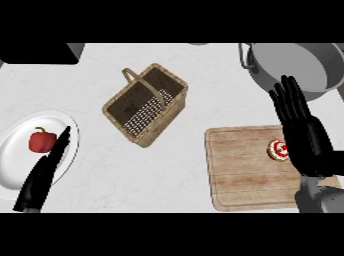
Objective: Pick the cupcake from the cutting board and place it in the basket
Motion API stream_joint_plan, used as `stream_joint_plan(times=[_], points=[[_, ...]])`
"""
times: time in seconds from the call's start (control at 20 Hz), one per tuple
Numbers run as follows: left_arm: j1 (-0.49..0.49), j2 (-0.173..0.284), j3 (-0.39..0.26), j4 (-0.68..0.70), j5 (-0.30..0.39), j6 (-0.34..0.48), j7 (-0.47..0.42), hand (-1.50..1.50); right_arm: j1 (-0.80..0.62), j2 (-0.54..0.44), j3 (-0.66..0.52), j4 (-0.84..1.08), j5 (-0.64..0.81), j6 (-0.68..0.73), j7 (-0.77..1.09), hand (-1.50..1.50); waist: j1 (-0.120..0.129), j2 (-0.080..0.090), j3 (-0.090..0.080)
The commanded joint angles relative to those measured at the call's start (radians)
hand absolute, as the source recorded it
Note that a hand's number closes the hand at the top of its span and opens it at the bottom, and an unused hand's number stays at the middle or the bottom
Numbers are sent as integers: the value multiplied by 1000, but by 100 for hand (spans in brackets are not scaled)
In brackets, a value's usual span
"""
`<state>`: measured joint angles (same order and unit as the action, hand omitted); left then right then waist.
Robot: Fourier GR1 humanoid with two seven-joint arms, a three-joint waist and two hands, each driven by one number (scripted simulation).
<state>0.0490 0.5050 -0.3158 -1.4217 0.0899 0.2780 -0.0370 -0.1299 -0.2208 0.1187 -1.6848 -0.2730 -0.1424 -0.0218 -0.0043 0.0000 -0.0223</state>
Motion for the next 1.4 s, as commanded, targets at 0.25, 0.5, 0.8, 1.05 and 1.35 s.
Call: stream_joint_plan(times=[0.25, 0.5, 0.8, 1.05, 1.35], points=[[-111, -194, 126, -159, 158, 78, -66, 0, 114, -293, -207, -36, -148, 325, -80, 150, -26, -9, 23], [-82, -245, 65, -198, 145, 81, -50, 0, 220, -159, 139, -145, 300, 210, -249, -150, 1, -4, 22], [-96, -215, 109, -206, 161, 70, -25, 0, 248, -160, 56, -231, 542, -91, 45, -150, -14, -5, 18], [-65, -206, 114, -219, 167, 66, -17, 0, 245, -367, -70, -328, 724, -46, 357, -150, -17, -8, 13], [-51, -210, 98, -251, 158, 66, -7, 0, 261, -626, -108, -495, 655, 318, 635, -150, -10, -8, 16]])
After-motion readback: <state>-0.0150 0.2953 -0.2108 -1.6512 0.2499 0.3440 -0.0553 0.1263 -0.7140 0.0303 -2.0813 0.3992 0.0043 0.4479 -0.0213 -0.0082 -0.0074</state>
